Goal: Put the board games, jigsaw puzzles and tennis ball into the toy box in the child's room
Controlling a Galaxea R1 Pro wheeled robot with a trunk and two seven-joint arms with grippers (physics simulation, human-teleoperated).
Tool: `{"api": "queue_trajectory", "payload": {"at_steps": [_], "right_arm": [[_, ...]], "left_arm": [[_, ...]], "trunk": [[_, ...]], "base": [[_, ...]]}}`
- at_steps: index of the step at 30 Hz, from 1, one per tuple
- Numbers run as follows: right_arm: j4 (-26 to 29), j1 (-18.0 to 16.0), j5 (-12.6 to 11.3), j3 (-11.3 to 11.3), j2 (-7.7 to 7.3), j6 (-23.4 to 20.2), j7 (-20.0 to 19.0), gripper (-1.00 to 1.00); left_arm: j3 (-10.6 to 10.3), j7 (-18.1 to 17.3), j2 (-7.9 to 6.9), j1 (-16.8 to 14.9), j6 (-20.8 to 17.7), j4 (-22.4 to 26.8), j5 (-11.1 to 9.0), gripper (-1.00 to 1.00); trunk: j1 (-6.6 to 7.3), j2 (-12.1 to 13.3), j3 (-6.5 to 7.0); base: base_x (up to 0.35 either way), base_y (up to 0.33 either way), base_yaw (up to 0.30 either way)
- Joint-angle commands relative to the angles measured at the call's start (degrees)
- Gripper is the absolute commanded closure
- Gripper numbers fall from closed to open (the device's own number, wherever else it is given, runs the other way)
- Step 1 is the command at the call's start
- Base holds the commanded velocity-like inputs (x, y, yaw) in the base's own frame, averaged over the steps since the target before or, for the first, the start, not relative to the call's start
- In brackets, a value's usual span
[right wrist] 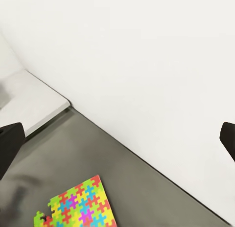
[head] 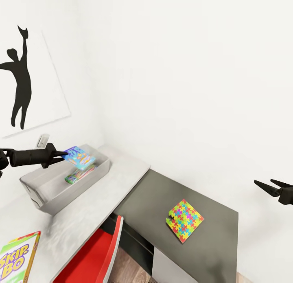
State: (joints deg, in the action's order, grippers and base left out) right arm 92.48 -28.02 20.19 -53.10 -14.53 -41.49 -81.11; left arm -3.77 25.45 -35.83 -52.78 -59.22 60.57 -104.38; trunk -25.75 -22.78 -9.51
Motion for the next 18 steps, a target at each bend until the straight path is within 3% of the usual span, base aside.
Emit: {"api": "queue_trajectory", "payload": {"at_steps": [1, 7, 9, 11, 18], "right_arm": [[0.1, -0.1, 0.5, -0.1, 0.01, -0.5, -0.7, -1.00], [0.1, -0.1, 0.5, -0.1, 0.04, -0.4, -0.9, -1.00], [0.1, -0.1, 0.5, -0.1, 0.08, -0.4, -0.9, -1.00], [0.1, 0.0, 0.5, -0.1, 0.10, -0.4, -0.9, -1.00], [0.1, 0.0, 0.5, -0.1, 0.12, 0.7, -0.9, -1.00]], "left_arm": [[-0.1, -2.0, -0.17, -0.1, 0.0, -1.4, 1.4, 1.00], [-0.1, -12.3, -0.42, 0.0, 0.0, -6.6, 10.3, 1.00], [-0.1, -14.6, -0.45, 0.0, 0.0, -8.0, 12.3, 1.00], [-0.1, -16.4, -0.51, 0.0, 0.0, -8.9, 13.4, 1.00], [-0.2, -18.3, -1.89, 0.0, 0.1, -9.9, 14.4, 1.00]], "trunk": [[-0.04, -0.1, -0.22], [-0.04, -0.1, -0.75], [-0.04, -0.1, -0.93], [-0.04, -0.1, -1.11], [-0.04, -0.1, -1.73]], "base": [[0.000, 0.000, 0.000], [0.000, 0.000, 0.000], [0.000, 0.000, 0.000], [0.000, 0.000, 0.000], [0.000, 0.000, 0.000]]}}
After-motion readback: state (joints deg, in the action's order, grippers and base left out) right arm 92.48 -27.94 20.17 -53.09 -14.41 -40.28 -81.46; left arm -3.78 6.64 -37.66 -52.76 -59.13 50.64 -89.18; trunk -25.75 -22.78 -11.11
